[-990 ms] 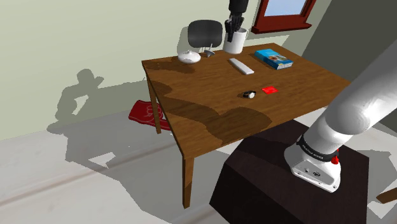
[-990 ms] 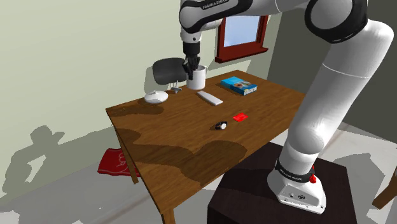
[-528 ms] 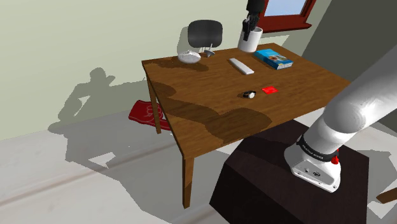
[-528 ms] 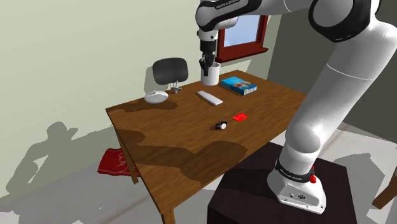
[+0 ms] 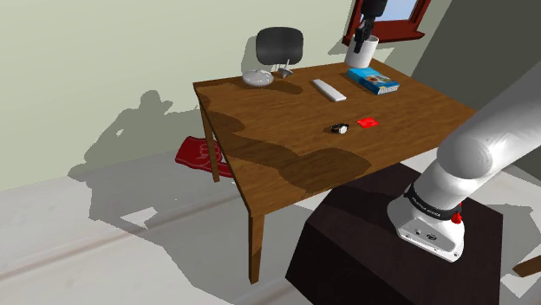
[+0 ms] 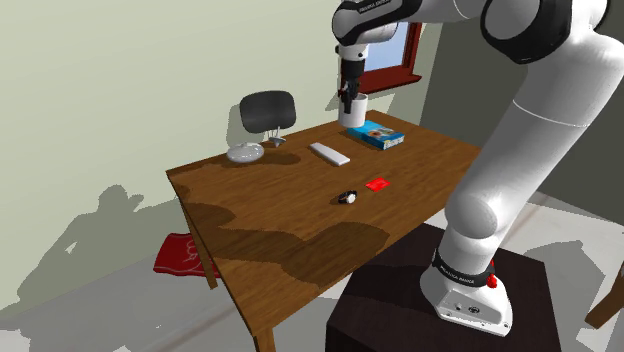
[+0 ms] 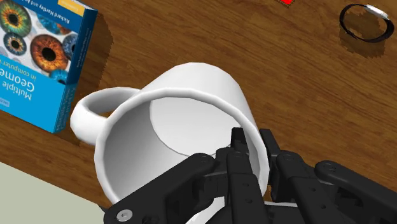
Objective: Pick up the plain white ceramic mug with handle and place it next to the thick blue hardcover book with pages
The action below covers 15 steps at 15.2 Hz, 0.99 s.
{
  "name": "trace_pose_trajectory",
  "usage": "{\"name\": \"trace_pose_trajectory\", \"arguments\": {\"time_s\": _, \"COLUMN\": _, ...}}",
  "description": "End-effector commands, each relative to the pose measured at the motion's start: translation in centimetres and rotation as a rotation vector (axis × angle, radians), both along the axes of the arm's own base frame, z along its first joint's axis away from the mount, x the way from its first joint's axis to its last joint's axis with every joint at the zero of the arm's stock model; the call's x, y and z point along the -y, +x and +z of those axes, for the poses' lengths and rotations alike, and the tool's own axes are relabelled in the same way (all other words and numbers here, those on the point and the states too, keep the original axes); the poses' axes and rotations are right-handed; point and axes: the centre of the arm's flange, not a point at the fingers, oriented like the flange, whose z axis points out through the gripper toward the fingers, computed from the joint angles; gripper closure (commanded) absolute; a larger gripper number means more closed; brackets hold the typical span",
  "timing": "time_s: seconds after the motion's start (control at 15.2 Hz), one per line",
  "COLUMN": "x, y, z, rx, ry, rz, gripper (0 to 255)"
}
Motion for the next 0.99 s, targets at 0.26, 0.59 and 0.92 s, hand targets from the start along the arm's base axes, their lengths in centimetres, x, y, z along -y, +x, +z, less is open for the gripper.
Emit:
{"name": "trace_pose_trajectory", "arguments": {"time_s": 0.26, "x": 7.3, "y": -3.4, "z": 0.2, "rx": 0.0, "ry": 0.0, "rz": 0.002, "gripper": 255}}
{"name": "trace_pose_trajectory", "arguments": {"time_s": 0.59, "x": 13.3, "y": -6.1, "z": 0.2, "rx": 0.0, "ry": 0.0, "rz": 0.002, "gripper": 255}}
{"name": "trace_pose_trajectory", "arguments": {"time_s": 0.92, "x": 14.7, "y": -6.8, "z": -1.9, "rx": 0.0, "ry": 0.0, "rz": 0.002, "gripper": 255}}
